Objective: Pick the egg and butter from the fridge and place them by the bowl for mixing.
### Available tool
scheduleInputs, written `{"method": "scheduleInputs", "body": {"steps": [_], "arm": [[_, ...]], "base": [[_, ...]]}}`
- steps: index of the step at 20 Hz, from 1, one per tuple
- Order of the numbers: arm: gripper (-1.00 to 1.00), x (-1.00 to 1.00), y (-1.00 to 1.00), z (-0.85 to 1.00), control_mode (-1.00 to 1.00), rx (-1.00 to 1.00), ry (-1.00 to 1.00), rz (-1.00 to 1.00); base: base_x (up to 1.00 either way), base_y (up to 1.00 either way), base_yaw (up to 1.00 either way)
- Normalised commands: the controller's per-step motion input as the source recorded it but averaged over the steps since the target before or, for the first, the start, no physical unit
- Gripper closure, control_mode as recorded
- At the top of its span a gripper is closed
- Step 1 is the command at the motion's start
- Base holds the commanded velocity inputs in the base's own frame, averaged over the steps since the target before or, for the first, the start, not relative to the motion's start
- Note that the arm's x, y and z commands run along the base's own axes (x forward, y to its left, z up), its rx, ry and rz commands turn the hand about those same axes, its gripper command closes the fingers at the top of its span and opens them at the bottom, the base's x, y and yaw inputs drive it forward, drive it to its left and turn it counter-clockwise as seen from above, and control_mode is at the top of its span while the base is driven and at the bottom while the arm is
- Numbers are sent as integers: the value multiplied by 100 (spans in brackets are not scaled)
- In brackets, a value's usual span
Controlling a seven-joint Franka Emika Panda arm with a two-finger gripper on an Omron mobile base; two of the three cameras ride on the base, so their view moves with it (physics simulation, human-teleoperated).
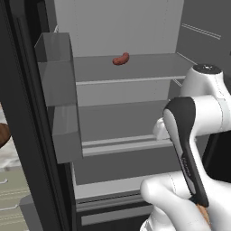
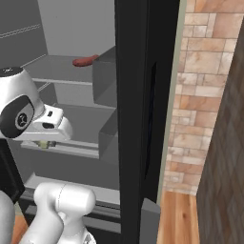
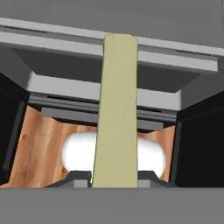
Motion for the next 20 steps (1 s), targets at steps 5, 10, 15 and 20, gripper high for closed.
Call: {"method": "scheduleInputs", "body": {"steps": [5,10,15,20], "arm": [[100,-14,0,-36,-100,2,0,-17],[100,10,0,-17,-100,10,0,-5],[100,1,0,-11,-100,1,-1,0],[100,0,0,0,-100,0,0,0]], "base": [[0,0,0],[0,0,0],[0,0,0],[0,0,0]]}}
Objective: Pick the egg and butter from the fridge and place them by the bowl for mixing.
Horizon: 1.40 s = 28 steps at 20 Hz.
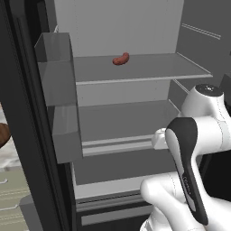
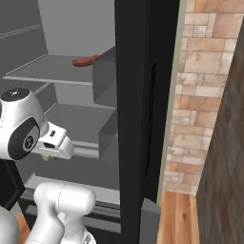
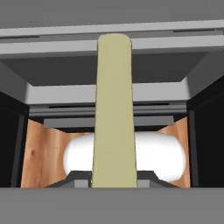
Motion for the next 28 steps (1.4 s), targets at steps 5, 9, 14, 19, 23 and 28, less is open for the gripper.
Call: {"method": "scheduleInputs", "body": {"steps": [5,9,14,19,23,28], "arm": [[100,0,0,0,-100,0,0,0],[100,0,0,0,100,0,0,0],[100,0,0,0,100,0,0,0],[100,0,0,0,100,0,0,0],[100,0,0,0,100,0,0,0],[100,0,0,0,100,0,0,0]], "base": [[0,0,0],[-15,0,0],[-58,-1,0],[-81,-4,0],[-89,-3,0],[-90,0,2]]}}
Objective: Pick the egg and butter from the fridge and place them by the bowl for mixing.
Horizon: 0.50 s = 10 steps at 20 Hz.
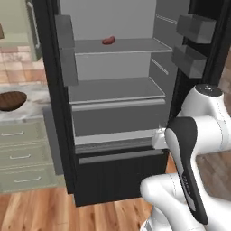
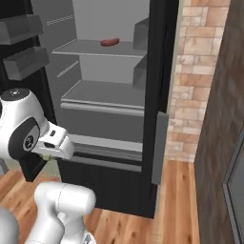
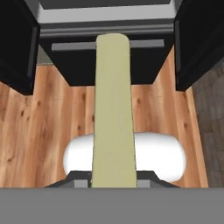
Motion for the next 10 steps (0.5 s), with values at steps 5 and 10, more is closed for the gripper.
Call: {"method": "scheduleInputs", "body": {"steps": [5,10], "arm": [[100,0,0,0,100,0,0,0],[100,0,0,0,100,0,0,0]], "base": [[-88,0,7],[-80,0,13]]}}
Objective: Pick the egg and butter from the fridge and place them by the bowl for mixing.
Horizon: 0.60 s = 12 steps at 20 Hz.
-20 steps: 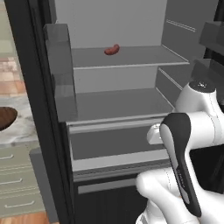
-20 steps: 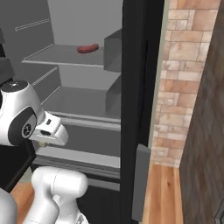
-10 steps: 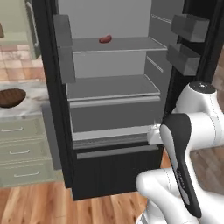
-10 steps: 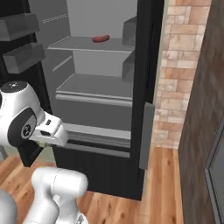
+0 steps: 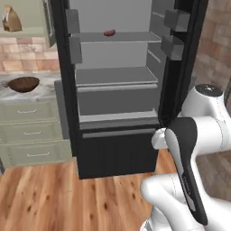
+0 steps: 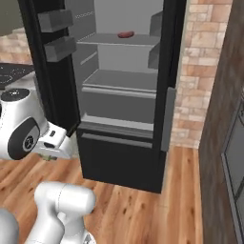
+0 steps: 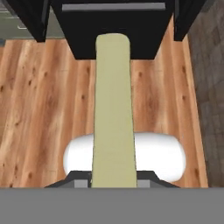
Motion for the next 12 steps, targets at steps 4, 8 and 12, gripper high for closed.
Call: {"method": "scheduleInputs", "body": {"steps": [4,8,12], "arm": [[100,0,0,0,100,0,0,0],[100,0,0,0,100,0,0,0],[100,0,0,0,100,0,0,0]], "base": [[-50,0,71],[-37,0,84],[-18,9,90]]}}
